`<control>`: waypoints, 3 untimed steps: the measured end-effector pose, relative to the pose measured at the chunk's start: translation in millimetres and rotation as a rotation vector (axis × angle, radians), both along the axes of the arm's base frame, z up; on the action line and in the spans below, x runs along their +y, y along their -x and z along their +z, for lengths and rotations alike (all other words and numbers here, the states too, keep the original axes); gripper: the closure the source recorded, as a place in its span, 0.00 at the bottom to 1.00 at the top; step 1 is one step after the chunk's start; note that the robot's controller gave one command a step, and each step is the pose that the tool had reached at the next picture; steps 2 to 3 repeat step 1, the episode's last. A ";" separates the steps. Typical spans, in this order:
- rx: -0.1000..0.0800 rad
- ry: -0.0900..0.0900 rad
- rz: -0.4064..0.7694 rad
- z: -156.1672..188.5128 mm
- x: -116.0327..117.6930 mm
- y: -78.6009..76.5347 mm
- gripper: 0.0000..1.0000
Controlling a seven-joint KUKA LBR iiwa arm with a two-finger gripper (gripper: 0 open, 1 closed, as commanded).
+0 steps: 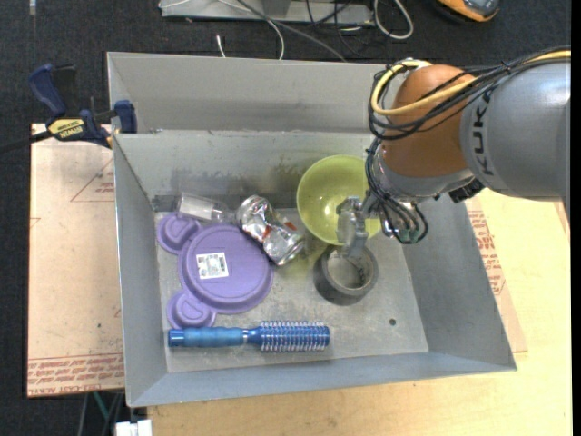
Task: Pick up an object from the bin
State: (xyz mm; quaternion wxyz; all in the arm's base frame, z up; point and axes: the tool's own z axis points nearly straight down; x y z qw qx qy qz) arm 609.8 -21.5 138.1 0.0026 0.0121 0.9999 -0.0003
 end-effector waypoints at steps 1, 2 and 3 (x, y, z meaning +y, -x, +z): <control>-0.011 0.004 0.002 103.7 -10.1 -20.5 1.00; -0.011 0.004 0.002 103.7 -10.1 -20.5 1.00; -0.011 0.004 0.002 103.7 -10.1 -20.5 1.00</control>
Offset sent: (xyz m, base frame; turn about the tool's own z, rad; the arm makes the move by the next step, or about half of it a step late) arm 0.0029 0.0524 -0.0419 0.0053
